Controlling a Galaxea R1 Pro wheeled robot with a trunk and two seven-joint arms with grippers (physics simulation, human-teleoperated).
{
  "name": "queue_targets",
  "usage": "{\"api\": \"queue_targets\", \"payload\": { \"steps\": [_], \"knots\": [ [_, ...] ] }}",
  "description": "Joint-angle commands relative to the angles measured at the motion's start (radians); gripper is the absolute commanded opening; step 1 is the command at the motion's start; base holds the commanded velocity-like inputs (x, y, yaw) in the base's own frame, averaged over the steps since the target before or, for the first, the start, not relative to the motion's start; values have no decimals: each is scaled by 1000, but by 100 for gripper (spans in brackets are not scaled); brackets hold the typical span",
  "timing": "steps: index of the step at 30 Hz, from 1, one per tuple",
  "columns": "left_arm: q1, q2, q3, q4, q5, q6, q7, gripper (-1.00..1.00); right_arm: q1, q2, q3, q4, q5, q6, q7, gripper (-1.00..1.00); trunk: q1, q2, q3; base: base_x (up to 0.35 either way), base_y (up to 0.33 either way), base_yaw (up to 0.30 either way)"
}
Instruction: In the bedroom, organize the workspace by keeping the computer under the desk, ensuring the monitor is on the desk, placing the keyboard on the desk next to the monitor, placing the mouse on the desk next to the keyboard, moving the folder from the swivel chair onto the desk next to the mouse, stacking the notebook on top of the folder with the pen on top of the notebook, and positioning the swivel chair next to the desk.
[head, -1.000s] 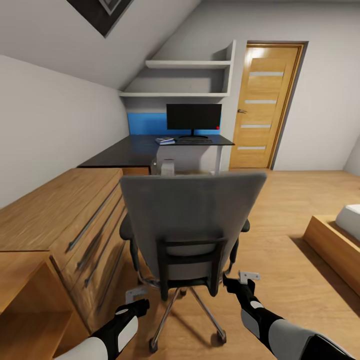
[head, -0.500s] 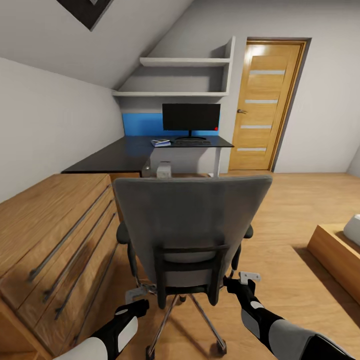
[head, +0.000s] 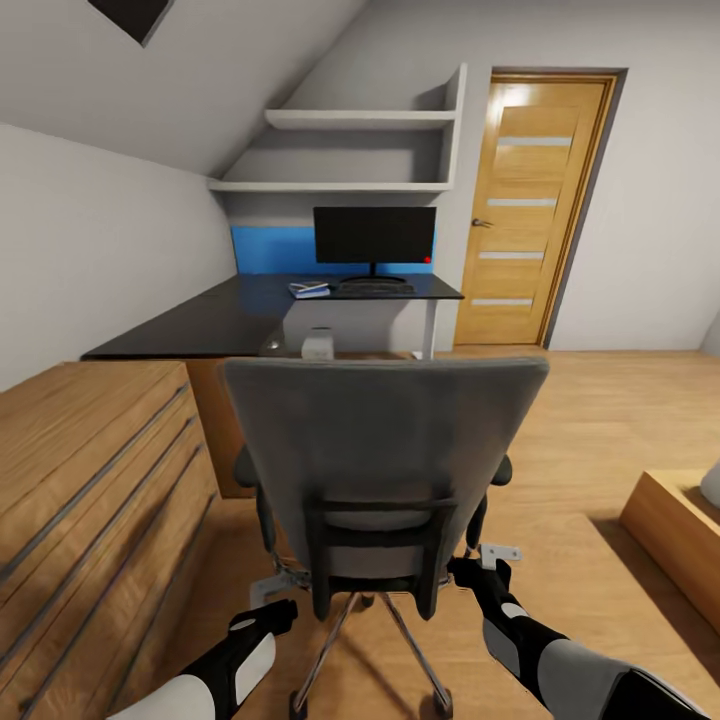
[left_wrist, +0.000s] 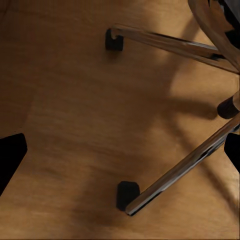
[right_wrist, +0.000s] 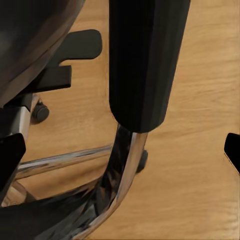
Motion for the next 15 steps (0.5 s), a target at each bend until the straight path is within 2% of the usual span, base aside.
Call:
{"api": "queue_targets", "payload": {
  "steps": [1, 15],
  "knots": [
    [-1, 0, -12, -3, 5, 0, 2, 100, 0, -1, 8, -2, -3, 0, -8, 100, 0, 0, -1, 316, -179, 0],
    [-1, 0, -12, -3, 5, 0, 2, 100, 0, -1, 10, -2, -2, 0, -7, 100, 0, 0, -1, 316, -179, 0]
  ]
}}
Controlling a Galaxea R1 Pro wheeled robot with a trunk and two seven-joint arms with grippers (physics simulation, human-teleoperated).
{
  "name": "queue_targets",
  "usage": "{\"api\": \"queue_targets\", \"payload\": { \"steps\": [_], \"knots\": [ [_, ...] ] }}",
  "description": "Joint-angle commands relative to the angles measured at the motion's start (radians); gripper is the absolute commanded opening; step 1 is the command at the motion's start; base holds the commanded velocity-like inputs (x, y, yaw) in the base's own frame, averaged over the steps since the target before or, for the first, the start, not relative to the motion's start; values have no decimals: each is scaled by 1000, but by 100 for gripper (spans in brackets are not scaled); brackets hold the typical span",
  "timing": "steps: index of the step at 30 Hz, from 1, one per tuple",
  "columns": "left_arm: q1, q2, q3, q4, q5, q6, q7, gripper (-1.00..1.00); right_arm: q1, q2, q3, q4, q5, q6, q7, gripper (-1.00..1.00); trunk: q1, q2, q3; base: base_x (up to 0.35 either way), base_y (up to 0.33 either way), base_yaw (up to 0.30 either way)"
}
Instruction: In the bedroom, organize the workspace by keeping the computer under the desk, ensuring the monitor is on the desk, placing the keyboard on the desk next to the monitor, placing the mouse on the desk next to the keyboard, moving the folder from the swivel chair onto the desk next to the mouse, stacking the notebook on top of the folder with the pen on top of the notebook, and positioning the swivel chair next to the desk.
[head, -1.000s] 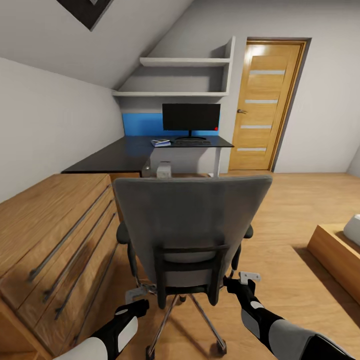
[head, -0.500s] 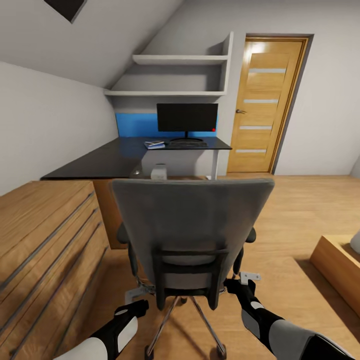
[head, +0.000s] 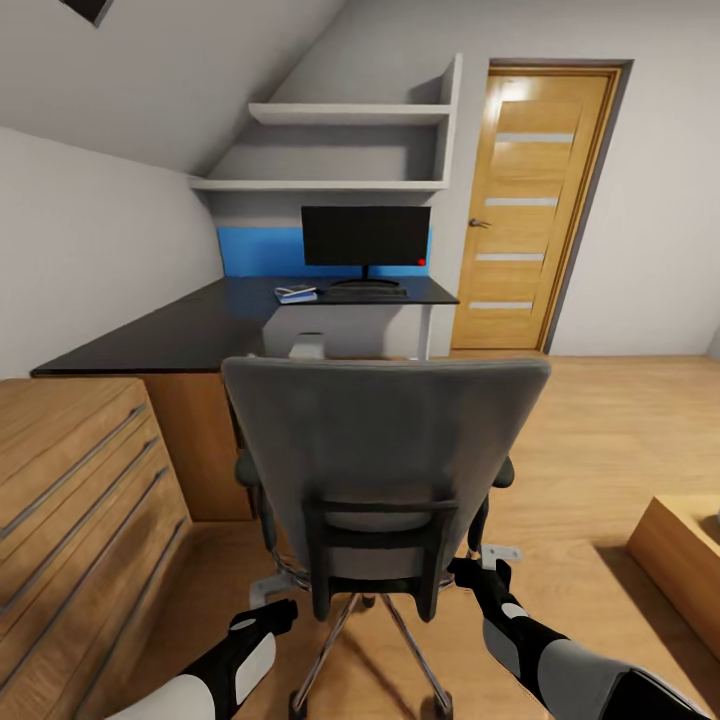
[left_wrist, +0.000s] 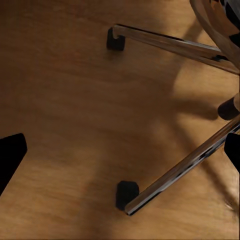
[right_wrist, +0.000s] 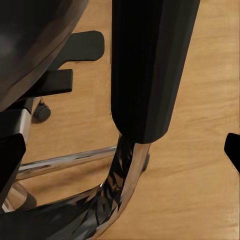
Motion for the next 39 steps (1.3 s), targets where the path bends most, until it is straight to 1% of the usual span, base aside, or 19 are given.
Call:
{"api": "queue_targets", "payload": {
  "steps": [1, 5, 10, 18, 35, 39],
  "knots": [
    [-1, 0, -12, -3, 5, 0, 2, 100, 0, -1, 9, -3, 0, 0, -7, 100, 0, 0, -1, 316, -179, 0],
    [-1, -1, -12, -3, 5, 0, 2, 100, 0, -1, 9, -3, -1, 0, -8, 100, 0, 0, -1, 316, -179, 0],
    [-1, -1, -12, -1, 6, -20, 2, 100, 0, -1, 9, -3, -1, -1, -8, 100, 0, 0, -1, 316, -179, 0],
    [-1, -2, -12, 3, 6, -21, 2, 100, 0, -1, 9, -3, 0, -1, -8, 100, 0, 0, -2, 316, -179, 113],
    [-1, -2, -12, 4, 6, -21, 2, 100, 0, -1, 9, -3, 0, -1, -8, 100, 0, 0, -2, 316, -177, 6],
    [-1, -1, -12, 4, 7, -21, -1, 100, 0, 1, 9, -3, 0, -1, -8, 100, 0, 0, -3, 321, -29, 59]
  ]
}}
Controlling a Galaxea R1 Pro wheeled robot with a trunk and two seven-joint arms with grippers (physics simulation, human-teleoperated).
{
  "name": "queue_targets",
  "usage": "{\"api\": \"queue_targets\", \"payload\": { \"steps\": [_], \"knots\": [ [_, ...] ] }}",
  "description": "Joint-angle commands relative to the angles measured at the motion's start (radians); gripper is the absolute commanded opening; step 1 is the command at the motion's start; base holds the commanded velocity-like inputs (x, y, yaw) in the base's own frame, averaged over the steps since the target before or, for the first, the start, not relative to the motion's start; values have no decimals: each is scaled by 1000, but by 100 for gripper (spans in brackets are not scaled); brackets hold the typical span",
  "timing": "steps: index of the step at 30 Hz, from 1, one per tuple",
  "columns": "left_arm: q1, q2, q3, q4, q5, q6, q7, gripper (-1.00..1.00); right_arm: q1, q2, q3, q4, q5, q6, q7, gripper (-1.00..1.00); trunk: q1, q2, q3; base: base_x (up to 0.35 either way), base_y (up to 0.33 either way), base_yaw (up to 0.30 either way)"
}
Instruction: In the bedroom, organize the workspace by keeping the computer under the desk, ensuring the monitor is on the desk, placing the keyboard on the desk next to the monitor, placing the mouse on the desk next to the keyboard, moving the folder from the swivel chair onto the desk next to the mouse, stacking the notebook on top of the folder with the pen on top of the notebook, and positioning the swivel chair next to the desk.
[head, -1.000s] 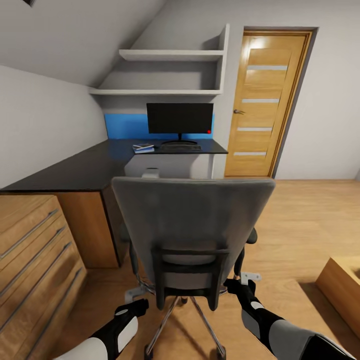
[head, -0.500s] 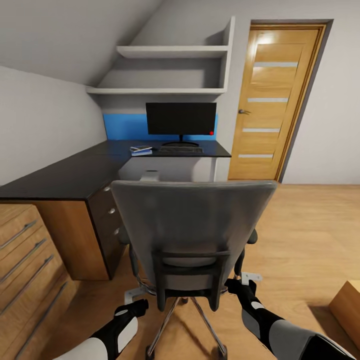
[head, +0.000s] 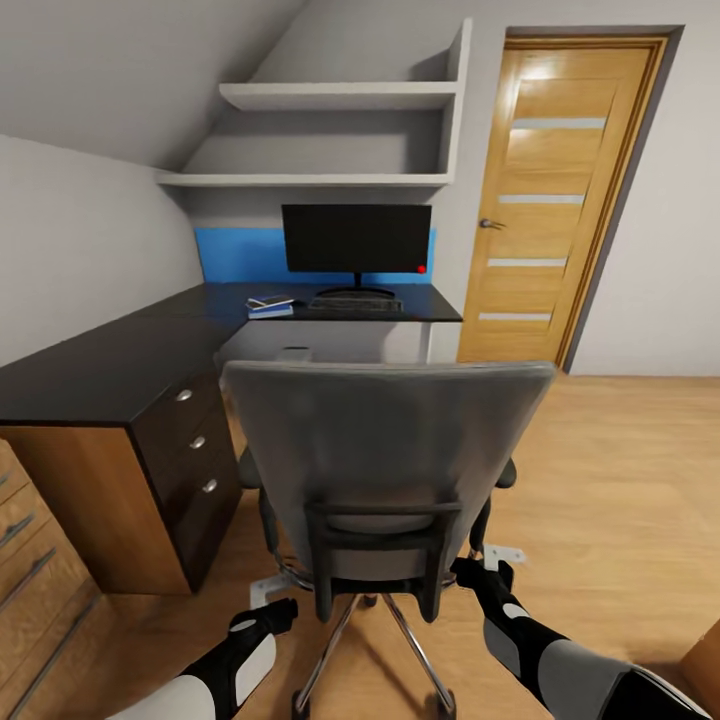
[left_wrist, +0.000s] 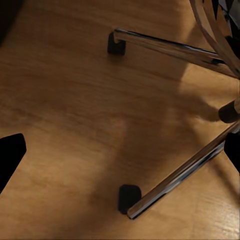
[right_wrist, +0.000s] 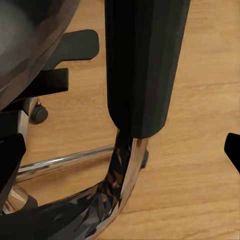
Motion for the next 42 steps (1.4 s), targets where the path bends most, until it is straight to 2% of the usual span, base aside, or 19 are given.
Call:
{"api": "queue_targets", "payload": {
  "steps": [1, 12, 30, 42],
  "knots": [
    [-1, 0, -10, 0, 7, -2, 4, 100, 0, 0, 29, -7, 11, 3, -1, 100, 0, 0, -1, 326, 75, 160],
    [-1, 1, -10, 7, 7, -2, 3, 100, 0, -1, 29, -7, 11, 3, -1, 100, 0, 0, -5, 327, 42, 82],
    [-1, 1, -10, 7, 7, -2, 3, 100, 0, -1, 29, -7, 11, 3, -1, 100, 0, 0, -5, 327, -99, 0],
    [-1, 1, -10, 7, 7, -2, 3, 100, 0, -1, 29, -7, 11, 3, -1, 100, 0, 0, -5, 328, 1, 1]
  ]
}}
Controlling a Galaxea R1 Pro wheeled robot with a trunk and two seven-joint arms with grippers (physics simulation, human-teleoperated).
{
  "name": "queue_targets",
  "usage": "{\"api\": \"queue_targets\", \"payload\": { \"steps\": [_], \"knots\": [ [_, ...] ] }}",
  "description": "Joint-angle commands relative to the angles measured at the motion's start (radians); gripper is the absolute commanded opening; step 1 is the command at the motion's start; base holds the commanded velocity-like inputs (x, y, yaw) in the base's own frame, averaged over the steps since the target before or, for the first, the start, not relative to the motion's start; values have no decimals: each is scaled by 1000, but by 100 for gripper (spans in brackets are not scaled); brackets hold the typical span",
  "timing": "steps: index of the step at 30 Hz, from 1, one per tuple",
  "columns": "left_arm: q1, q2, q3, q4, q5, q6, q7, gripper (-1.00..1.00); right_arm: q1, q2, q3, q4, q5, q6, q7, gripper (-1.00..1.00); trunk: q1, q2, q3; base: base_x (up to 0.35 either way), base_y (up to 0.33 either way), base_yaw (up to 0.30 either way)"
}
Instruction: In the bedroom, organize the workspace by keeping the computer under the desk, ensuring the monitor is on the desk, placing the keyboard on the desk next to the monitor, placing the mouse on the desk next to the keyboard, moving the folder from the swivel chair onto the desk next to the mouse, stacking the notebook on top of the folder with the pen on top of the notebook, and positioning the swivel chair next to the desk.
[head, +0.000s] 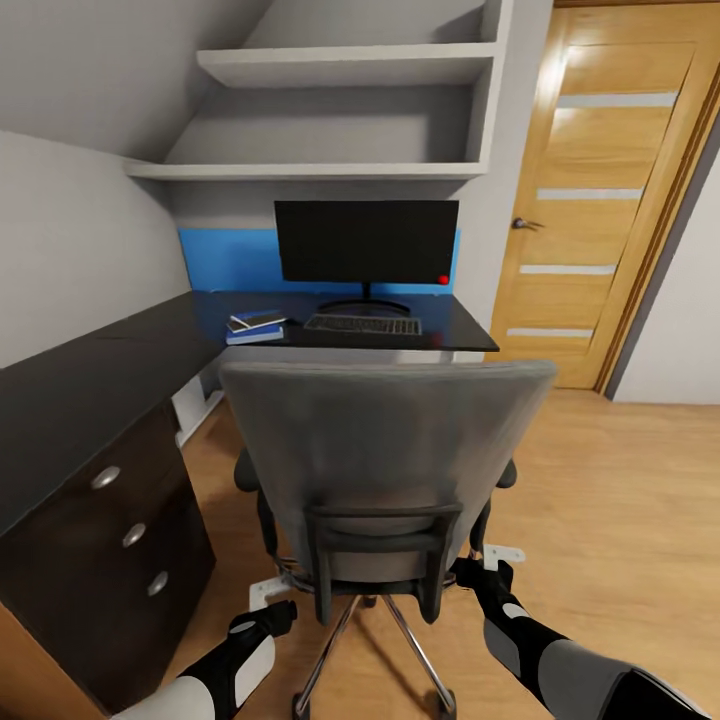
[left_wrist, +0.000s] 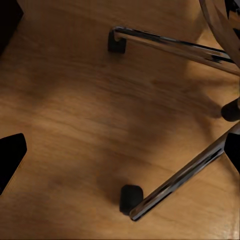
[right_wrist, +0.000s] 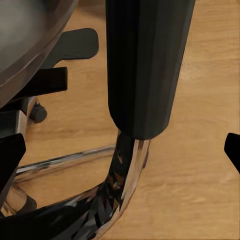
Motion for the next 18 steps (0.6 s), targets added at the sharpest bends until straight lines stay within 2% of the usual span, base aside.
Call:
{"api": "queue_targets", "payload": {
  "steps": [1, 7, 18],
  "knots": [
    [-1, 0, -12, -2, 7, -2, 2, 100, -1, 1, 20, -4, 12, 2, -3, 100, 0, 0, -1, 329, 61, 48],
    [-1, 0, -12, -1, 7, -2, 2, 100, -1, 2, 20, -4, 12, 2, -3, 100, 0, 0, -1, 329, 41, 132],
    [-1, -2, -15, 4, 7, -2, 2, 100, -1, 0, 19, -4, 12, 2, -3, 100, 0, 0, -1, 327, -56, 10]
  ]
}}
